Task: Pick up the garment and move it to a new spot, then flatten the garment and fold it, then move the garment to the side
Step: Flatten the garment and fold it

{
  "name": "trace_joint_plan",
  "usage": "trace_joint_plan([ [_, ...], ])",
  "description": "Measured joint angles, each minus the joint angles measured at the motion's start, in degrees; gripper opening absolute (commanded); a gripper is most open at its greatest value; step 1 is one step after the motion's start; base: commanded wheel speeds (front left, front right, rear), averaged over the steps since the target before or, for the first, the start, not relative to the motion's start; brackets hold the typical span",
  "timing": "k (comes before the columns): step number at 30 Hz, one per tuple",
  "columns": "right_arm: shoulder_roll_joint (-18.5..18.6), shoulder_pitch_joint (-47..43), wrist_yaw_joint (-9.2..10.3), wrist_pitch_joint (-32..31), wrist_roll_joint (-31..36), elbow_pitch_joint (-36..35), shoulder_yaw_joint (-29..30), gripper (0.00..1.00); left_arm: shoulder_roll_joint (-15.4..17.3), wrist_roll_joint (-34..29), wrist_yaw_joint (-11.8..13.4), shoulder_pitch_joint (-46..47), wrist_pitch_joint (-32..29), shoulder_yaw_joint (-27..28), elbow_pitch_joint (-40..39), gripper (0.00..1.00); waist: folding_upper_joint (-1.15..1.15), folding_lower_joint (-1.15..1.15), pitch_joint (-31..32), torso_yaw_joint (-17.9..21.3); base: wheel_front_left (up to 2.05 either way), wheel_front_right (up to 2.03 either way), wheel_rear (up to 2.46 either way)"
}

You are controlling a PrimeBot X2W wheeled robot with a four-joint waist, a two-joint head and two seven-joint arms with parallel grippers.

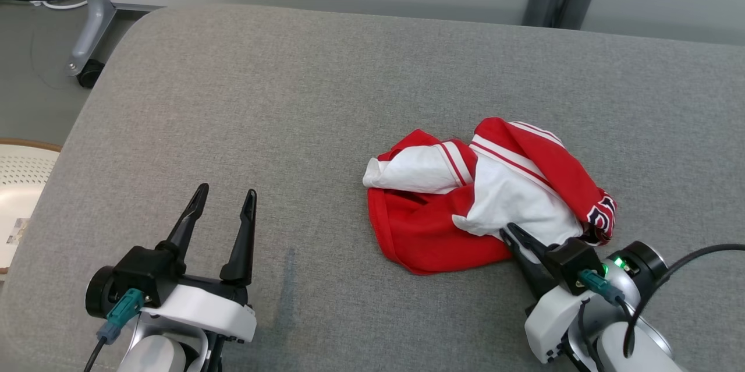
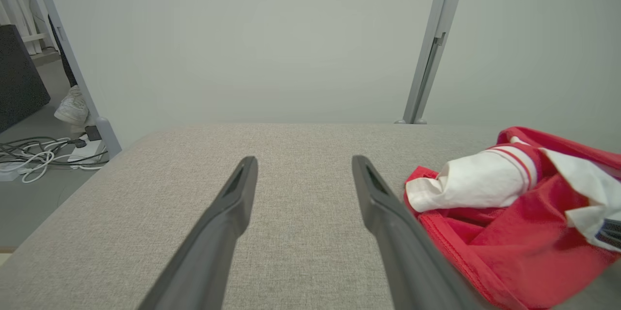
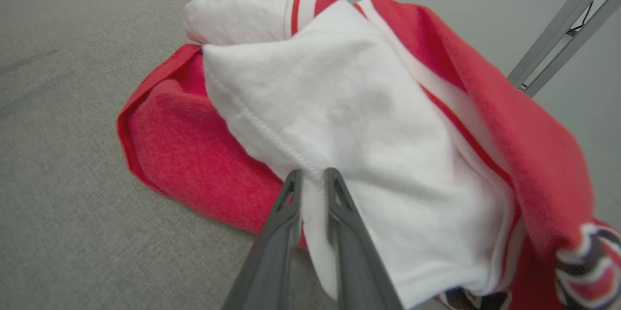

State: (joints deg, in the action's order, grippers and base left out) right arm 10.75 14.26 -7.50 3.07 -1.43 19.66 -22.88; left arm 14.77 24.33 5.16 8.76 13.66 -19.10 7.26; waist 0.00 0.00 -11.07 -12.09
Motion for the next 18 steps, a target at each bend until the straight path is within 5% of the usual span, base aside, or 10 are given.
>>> trace_joint_plan([
  [18,-4.9,-2.7,0.01,6.4,-6.3,-9.1,11.7,0.0,0.5,-0.1,-0.5,0.6,1.0,0.6,1.6,1.0,0.0,0.0,2.4,4.5,0.0,0.0,0.0],
])
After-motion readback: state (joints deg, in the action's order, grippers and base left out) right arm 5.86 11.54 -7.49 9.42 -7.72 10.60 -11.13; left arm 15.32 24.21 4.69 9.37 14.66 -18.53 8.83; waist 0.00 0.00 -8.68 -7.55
